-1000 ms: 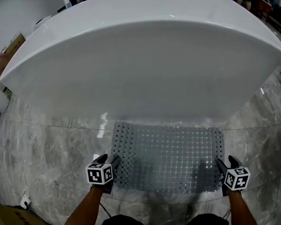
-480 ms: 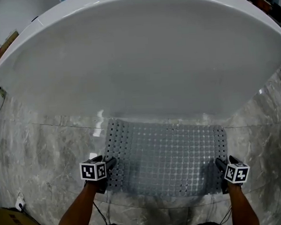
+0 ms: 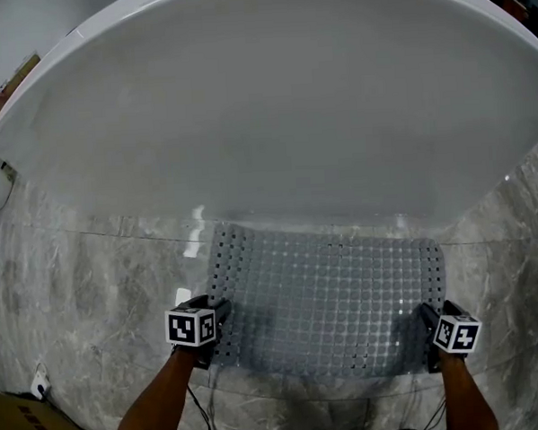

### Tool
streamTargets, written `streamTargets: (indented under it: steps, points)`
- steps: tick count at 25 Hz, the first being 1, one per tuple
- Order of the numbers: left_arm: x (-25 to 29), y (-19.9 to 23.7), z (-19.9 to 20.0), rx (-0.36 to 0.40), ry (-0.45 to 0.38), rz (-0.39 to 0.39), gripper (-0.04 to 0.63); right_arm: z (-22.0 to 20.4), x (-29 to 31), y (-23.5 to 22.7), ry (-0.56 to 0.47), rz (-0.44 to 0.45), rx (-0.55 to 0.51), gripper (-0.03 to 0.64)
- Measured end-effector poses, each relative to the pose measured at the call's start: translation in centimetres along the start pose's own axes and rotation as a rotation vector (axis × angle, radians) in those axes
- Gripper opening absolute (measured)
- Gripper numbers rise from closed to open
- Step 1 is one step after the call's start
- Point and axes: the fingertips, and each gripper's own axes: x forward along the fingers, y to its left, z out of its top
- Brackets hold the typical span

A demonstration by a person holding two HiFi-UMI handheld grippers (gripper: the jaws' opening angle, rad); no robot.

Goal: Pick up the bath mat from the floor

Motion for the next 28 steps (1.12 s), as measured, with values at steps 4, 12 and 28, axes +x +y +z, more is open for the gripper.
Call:
streamTargets:
  steps: [4, 12, 28]
  points:
    - [-0.5, -0.1, 0.6, 0.012, -0.030, 0.019, 0.228, 0.2, -0.1, 1.5, 0.005, 0.042, -0.021, 0.214]
    - [-1.9, -2.0, 2.0, 0.035, -0.103, -0.036, 0.113, 1.8, -1.6, 4.1, -0.077, 0.104, -0.044, 0.070]
    - [-6.9, -5.8, 4.7, 0.031, -0.258, -0.110, 0.064, 5.1, -8.5, 7.5, -0.280, 0.260, -0.026, 0.046]
